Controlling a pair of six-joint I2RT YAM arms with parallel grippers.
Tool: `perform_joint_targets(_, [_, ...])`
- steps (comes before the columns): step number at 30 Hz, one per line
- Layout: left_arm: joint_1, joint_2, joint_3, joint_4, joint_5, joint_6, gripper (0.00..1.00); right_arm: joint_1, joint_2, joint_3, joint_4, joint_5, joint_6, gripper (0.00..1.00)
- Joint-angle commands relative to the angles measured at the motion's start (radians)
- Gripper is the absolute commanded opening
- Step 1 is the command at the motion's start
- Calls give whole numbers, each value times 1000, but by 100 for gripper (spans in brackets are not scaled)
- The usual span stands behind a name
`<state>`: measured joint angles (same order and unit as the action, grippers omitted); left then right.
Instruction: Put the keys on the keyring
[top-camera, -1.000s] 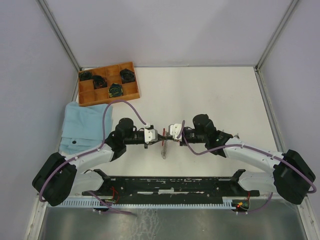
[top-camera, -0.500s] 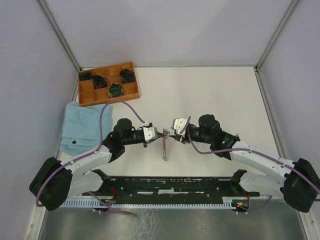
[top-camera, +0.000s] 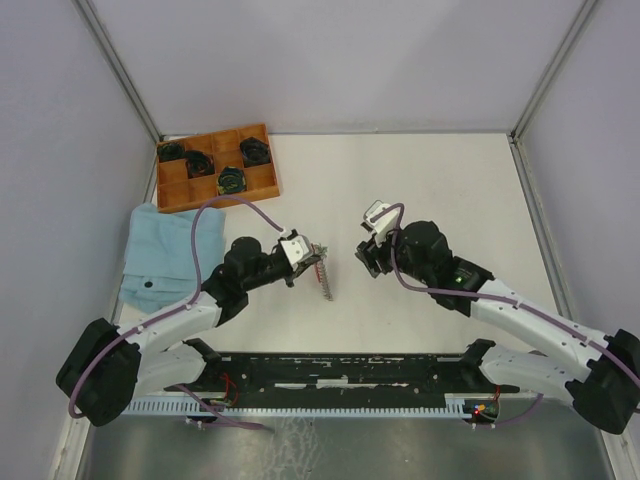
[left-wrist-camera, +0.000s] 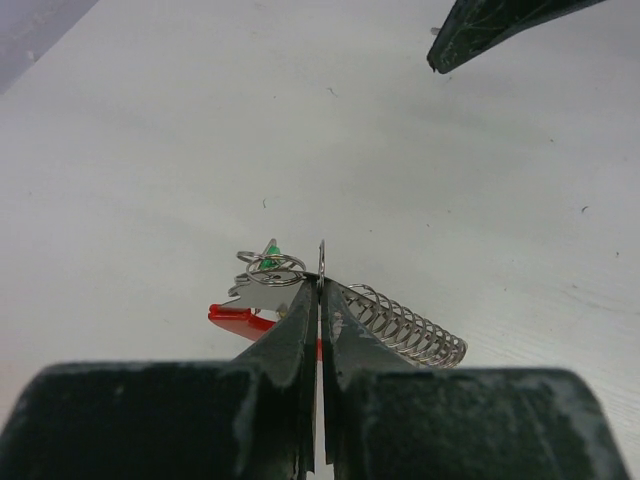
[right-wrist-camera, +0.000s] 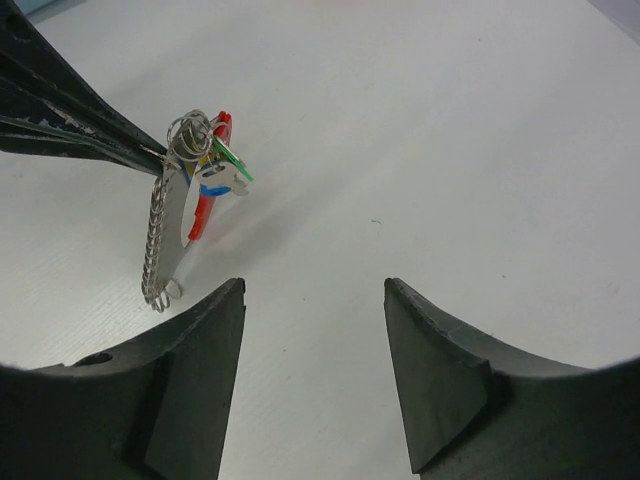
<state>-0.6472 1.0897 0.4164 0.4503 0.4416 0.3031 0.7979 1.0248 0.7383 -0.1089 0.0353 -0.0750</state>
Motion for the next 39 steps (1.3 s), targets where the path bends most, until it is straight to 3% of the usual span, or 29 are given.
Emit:
perform_joint_targets(1, [1,-23,47,62,-88,-120,3,1,22,-40,149,-26,51,66])
perform_joint_targets(11, [1,30,76,88,-169,-352,3,44,206,-161,682,-110,-53,57])
perform_joint_targets(18, [1,38,82,85,-209,-464,3,75,311,-188,883,-144,-101,46])
perform_joint_targets(39, [0,40,93,74,-171,-507,3,83,451,-149,1017,-155,-134,32])
